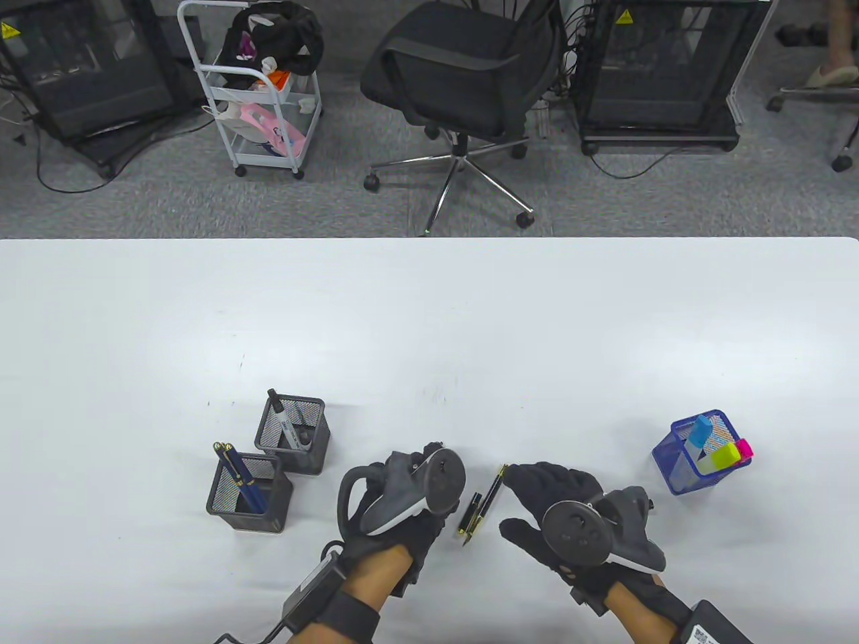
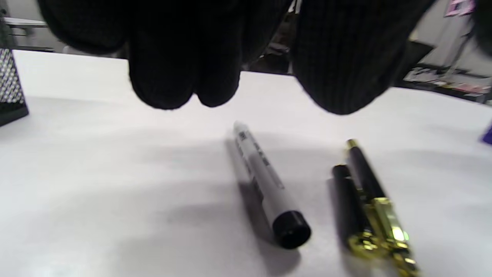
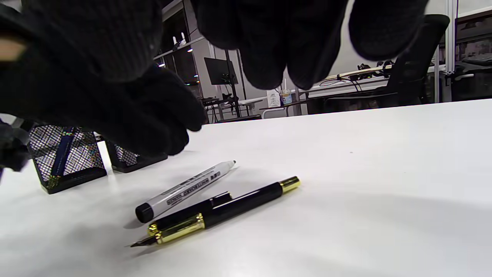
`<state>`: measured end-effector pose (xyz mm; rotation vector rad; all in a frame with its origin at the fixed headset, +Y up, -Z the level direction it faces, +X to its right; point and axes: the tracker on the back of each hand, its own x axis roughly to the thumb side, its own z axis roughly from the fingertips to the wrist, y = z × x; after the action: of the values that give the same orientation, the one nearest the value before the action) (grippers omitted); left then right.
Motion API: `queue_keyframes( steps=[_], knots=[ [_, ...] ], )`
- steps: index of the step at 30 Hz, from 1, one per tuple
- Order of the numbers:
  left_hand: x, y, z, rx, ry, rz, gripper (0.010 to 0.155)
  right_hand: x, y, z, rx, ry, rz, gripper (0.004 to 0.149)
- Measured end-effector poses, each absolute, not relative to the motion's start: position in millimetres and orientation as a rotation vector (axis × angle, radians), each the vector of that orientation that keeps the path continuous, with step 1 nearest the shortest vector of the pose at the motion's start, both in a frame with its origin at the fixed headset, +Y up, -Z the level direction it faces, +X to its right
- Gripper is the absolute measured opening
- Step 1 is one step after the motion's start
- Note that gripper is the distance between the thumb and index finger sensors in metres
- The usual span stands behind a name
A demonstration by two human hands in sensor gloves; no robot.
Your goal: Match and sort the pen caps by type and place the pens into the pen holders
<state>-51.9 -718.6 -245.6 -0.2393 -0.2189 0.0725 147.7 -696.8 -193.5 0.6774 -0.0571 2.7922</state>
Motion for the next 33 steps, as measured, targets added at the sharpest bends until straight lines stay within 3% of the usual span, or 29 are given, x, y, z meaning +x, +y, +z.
queue_keyframes(
  steps=[10, 16, 23, 27, 33],
  knots=[
    [-27, -747, -263, -0.296, -0.041, -0.15, 0.069, 155, -695, -196, 0.649, -0.064, 2.829, 0.073],
    [-30, -747, -260, -0.283, -0.061, -0.164, 0.064, 154, -695, -196, 0.651, -0.061, 2.837, 0.072],
    [-46, -707, -243, -0.19, -0.211, 0.045, 0.064, 155, -694, -196, 0.649, -0.075, 2.837, 0.072],
    [-62, -682, -224, -0.114, -0.378, 0.214, 0.061, 155, -694, -196, 0.654, -0.087, 2.837, 0.071],
    [-87, -670, -191, 0.035, -0.506, 0.411, 0.059, 157, -688, -194, 0.654, -0.116, 2.828, 0.07]
  ],
)
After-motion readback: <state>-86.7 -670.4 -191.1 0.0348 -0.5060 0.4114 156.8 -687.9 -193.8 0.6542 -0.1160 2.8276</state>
